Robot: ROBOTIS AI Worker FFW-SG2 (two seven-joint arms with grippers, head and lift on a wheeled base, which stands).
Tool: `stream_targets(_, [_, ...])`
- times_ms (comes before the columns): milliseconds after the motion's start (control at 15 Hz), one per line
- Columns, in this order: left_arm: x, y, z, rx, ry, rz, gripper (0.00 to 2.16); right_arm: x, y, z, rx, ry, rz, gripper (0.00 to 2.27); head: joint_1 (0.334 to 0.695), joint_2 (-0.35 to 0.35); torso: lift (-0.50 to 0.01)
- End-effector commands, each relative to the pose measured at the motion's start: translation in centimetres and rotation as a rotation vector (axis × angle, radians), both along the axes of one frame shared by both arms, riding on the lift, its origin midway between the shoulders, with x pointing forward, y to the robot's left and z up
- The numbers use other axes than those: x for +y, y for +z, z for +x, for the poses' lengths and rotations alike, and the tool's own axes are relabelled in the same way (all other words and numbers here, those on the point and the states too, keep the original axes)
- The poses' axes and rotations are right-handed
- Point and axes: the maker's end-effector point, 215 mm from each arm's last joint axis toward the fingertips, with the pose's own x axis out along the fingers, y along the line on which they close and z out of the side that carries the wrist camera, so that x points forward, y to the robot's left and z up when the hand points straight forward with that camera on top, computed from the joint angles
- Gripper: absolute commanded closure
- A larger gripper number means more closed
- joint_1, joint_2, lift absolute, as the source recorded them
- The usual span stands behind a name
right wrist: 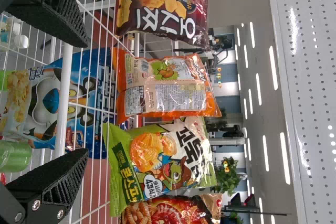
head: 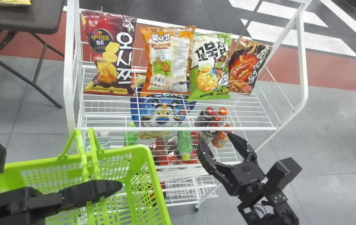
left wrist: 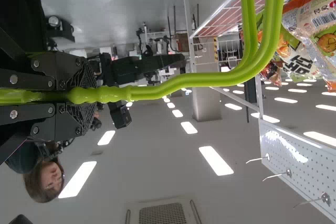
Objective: Hold basket handle with left hand then pick Gamjakkang with right hand and place into basket
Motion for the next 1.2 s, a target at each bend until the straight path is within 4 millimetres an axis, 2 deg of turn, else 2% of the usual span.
stream_targets(0, [0.0,0.1,0.1,-0.003,-0.002,-0.001,2.15,0.1,0.0,0.0,0.0,0.001,0.002,0.09,0.695,-0.35,-0.017])
stream_targets(667, [-0.2,0.2,0.0,0.005,-0.006,-0.016,2.15,0.0,0.2,0.4,-0.005,-0.001,0.003,0.09,0.695,-0.35,-0.017])
stream_targets(933, [-0.5,0.0,-0.2,0.006,-0.013,-0.015,2.15,0.8,0.6,3.1,0.014,-0.005,0.034,0.09,0.695,-0.35,-0.017])
stream_targets(1133, [-0.5,-0.1,-0.4,0.011,-0.016,-0.016,2.15,2.1,1.4,6.9,0.037,-0.006,0.05,0.09,0.695,-0.35,-0.017])
